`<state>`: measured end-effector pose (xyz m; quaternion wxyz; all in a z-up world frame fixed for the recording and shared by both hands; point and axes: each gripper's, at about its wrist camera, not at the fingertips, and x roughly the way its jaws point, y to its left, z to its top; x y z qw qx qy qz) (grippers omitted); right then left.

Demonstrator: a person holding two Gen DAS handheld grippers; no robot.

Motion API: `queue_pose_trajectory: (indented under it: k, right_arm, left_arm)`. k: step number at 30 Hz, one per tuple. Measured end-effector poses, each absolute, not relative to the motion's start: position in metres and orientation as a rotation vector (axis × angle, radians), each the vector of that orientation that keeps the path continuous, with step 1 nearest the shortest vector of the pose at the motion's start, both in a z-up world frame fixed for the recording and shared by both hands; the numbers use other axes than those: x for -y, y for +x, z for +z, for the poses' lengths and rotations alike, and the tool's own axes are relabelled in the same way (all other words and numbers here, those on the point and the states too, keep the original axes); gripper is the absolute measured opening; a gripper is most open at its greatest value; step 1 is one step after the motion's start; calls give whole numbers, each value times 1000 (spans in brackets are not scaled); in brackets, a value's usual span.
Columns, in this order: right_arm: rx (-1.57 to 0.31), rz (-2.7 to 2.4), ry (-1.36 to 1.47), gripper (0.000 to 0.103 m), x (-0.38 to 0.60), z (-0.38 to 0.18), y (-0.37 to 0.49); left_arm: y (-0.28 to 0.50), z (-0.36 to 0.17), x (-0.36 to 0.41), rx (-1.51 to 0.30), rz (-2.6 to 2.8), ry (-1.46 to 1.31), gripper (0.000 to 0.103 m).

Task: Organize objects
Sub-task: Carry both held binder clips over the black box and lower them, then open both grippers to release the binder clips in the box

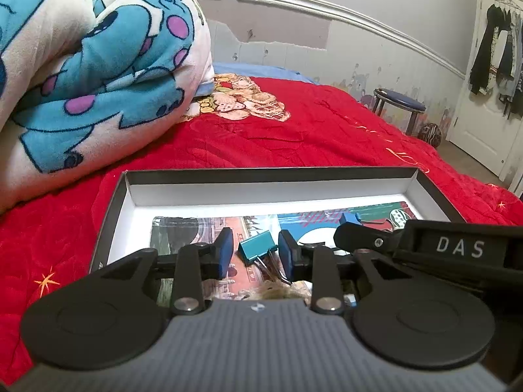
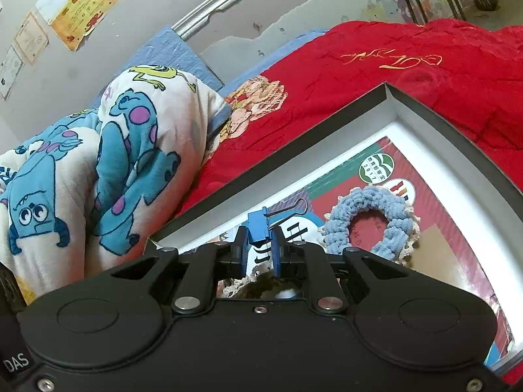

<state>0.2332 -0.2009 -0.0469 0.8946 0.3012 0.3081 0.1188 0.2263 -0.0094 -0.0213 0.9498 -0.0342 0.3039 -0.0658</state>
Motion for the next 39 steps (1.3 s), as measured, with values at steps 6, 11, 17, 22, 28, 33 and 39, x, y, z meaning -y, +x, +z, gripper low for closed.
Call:
queue_pose_trajectory:
  k: [6,11,17,22,28,33,39]
  right_arm:
    - [-648,253,662,15,204,-50,234]
    - [-652,263,685,16,206,-51,235]
    - [-656,275,717,17,209,-51,235]
    - [-662,287,733,22,208,-49,234]
    - [-614,311,750,26,211,-35,221]
    - [-550,312,715,31,214,-8,193]
    - [-513,325,658,34,217,37,152]
  left_arm:
    - [226,-21,8,-624,-112,-75,59]
    - [226,-22,8,-626,-106,-73,65]
    - [226,-20,8,-640,-90,-59,73]
    - [223,-16,6,-641,-64,-36,75]
    - [211,-1,-1,-624,-61,-48,80]
    - [180,27,-3,-587,-75,-13,88]
    - [134,76,1,-488,-97,31,97]
